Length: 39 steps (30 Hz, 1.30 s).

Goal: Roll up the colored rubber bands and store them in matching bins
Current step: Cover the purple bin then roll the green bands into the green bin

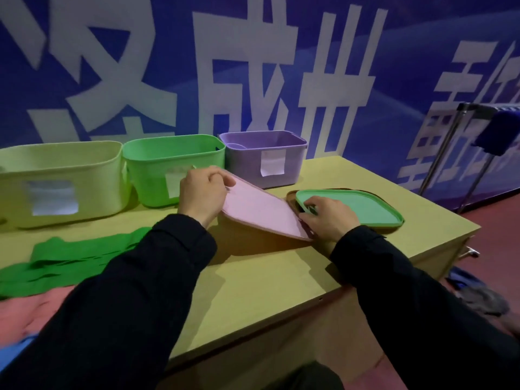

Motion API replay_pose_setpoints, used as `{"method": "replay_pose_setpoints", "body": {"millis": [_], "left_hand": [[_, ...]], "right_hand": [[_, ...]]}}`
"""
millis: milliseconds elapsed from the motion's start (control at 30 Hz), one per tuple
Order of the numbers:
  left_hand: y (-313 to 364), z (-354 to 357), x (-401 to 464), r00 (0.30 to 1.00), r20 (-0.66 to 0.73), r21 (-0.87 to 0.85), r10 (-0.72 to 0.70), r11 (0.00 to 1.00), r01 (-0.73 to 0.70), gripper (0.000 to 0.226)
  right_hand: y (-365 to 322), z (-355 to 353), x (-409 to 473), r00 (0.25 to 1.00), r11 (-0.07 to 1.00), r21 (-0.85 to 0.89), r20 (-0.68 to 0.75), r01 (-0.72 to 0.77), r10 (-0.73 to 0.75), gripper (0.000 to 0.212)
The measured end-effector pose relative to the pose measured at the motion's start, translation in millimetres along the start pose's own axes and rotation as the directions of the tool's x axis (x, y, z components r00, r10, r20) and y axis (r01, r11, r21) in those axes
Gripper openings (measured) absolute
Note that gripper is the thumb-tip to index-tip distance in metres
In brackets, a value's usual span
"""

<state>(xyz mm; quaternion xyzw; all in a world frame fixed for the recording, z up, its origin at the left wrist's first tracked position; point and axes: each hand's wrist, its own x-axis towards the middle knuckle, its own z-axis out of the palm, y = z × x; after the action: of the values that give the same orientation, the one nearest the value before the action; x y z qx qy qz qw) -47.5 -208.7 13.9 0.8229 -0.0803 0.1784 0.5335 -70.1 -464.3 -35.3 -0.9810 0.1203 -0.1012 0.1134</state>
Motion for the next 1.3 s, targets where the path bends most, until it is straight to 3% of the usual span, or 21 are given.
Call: {"method": "replay_pose_setpoints", "body": {"millis": [67,167,333,433,500,533,633,700,733,767,800,833,867,900,933,1000,1133,1200,1300], "left_hand": [[-1.3,-19.7,3.2,1.0,-0.024,-0.013,0.009,1.0,-0.009,0.045],[-5.1,-39.5,-0.5,0.998,-0.062,-0.026,-0.005,1.0,0.003,0.044],[-10.8,-69.6,-2.7,0.974,-0.134,-0.194,-0.184,0.968,0.156,0.041],[-15.0,-82.7,4.4,0.938,-0.111,-0.406,-0.328,0.876,0.259,0.033],[-12.3,-85.1,9.7,0.898,-0.016,-0.569,-0.439,0.743,0.353,0.028],[-9.2,-83.9,12.5,0.873,0.057,-0.642,-0.485,0.652,0.404,0.027],[2.1,-71.4,20.7,0.794,0.27,-0.774,-0.545,0.368,0.516,0.022],[9.2,-57.6,27.0,0.82,0.309,-0.815,-0.482,0.31,0.49,0.015],[13.9,-49.7,30.7,0.855,0.308,-0.814,-0.418,0.349,0.465,0.014],[18.7,-41.9,34.4,0.891,0.298,-0.773,-0.343,0.461,0.436,0.016],[21.8,-33.2,39.3,0.923,0.279,-0.669,-0.264,0.637,0.384,0.018],[22.8,-24.2,46.7,0.95,0.255,-0.497,-0.182,0.818,0.29,0.017],[21.2,-14.0,55.4,0.965,0.242,-0.303,-0.101,0.937,0.174,0.023],[18.8,-3.6,63.6,0.969,0.242,-0.152,-0.038,0.985,0.077,0.033],[16.9,6.1,71.3,0.969,0.246,-0.071,-0.008,0.997,0.026,0.043],[15.0,22.8,84.8,0.98,0.189,-0.048,-0.065,0.996,0.075,0.054],[12.5,53.7,111.7,0.971,0.01,-0.21,-0.24,0.949,0.236,0.025],[11.2,67.1,123.0,0.978,-0.012,-0.277,-0.209,0.94,0.197,0.021],[8.1,82.9,133.3,0.993,0.06,-0.216,-0.106,0.969,0.117,0.04]], "right_hand": [[-11.7,3.9,0.7,1.0,1.0,0.01,0.002,0.01,-0.01,0.039],[-37.4,8.9,-5.7,0.982,0.974,0.177,-0.153,0.14,-0.113,0.034],[-61.2,-1.6,-17.1,0.963,0.782,0.561,-0.169,0.271,-0.212,0.043],[-57.5,-19.8,-15.8,0.973,0.509,0.832,-0.145,0.219,-0.181,0.037],[-52.7,-34.0,-12.6,0.981,0.225,0.963,-0.118,0.152,-0.156,0.037],[-50.5,-41.1,-10.1,0.977,0.164,0.972,-0.142,0.169,-0.161,0.038],[-43.8,-56.6,1.6,0.941,0.43,0.837,-0.287,0.337,-0.178,0.027],[-37.6,-64.9,16.2,0.925,0.486,0.794,-0.369,0.365,-0.091,0.026],[-33.4,-69.8,23.8,0.916,0.462,0.809,-0.399,0.365,-0.024,0.026],[-28.7,-74.4,33.2,0.908,0.424,0.832,-0.415,0.358,0.047,0.027],[-24.9,-80.1,41.6,0.904,0.375,0.859,-0.414,0.348,0.111,0.028],[-21.5,-84.8,51.4,0.901,0.33,0.883,-0.402,0.334,0.164,0.03],[-18.0,-88.4,61.4,0.899,0.292,0.904,-0.381,0.312,0.218,0.033],[-14.0,-90.1,72.2,0.894,0.271,0.921,-0.354,0.281,0.274,0.037],[-10.1,-90.4,83.3,0.89,0.272,0.933,-0.32,0.237,0.323,0.039],[-1.8,-88.4,106.1,0.906,0.283,0.951,-0.228,0.128,0.358,0.039],[8.7,-74.2,143.5,0.982,0.208,0.976,0.021,-0.061,0.19,0.051],[11.2,-63.9,163.2,0.976,0.198,0.979,0.003,-0.047,0.217,0.048],[7.7,-52.1,193.8,0.947,0.313,0.949,-0.078,-0.025,0.311,0.045]]}}
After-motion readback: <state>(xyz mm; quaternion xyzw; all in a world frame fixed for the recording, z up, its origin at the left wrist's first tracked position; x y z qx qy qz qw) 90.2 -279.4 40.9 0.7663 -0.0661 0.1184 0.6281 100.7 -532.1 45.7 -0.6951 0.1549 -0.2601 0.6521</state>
